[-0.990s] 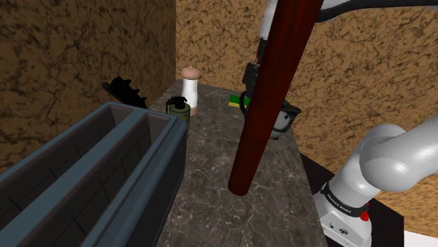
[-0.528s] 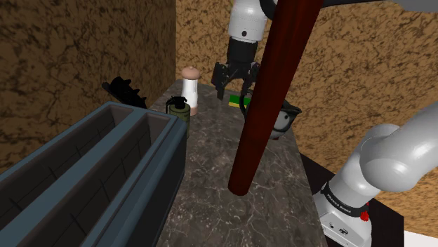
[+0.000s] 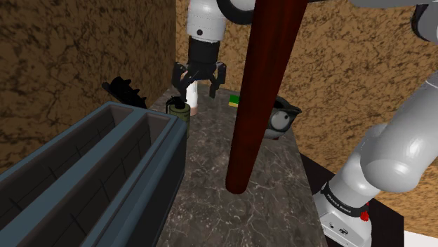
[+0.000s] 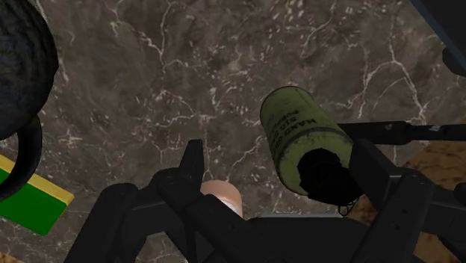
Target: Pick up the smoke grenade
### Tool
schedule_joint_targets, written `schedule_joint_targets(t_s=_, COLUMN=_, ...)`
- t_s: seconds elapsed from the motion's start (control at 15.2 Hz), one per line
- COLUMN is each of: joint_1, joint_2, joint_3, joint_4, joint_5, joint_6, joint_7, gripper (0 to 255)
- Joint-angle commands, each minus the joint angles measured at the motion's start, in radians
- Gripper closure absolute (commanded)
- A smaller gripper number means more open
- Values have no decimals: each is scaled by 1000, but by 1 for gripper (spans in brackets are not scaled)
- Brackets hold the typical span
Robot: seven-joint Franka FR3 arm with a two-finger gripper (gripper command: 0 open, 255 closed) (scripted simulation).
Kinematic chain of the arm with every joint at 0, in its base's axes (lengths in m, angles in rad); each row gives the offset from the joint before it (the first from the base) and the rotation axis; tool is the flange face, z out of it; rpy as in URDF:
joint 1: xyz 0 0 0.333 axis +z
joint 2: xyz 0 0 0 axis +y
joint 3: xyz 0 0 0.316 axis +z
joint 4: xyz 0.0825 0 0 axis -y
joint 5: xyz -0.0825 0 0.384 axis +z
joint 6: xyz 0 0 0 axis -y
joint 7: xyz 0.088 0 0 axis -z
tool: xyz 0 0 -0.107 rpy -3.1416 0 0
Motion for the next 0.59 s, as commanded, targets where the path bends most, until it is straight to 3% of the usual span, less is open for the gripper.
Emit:
schedule_joint_targets(t_s=0.0, joint_1=15, joint_2=77, joint_3=22, joint_4=75, joint_5=-36, joint_6=4, joint_7=56, gripper=0)
schedule_joint_targets(t_s=0.13, joint_1=28, joint_2=126, joint_3=31, joint_4=126, joint_5=-60, joint_6=1, joint_7=88, gripper=0)
schedule_joint_targets(t_s=0.53, joint_1=30, joint_2=136, joint_3=30, joint_4=57, joint_5=-65, joint_6=79, joint_7=90, gripper=0)
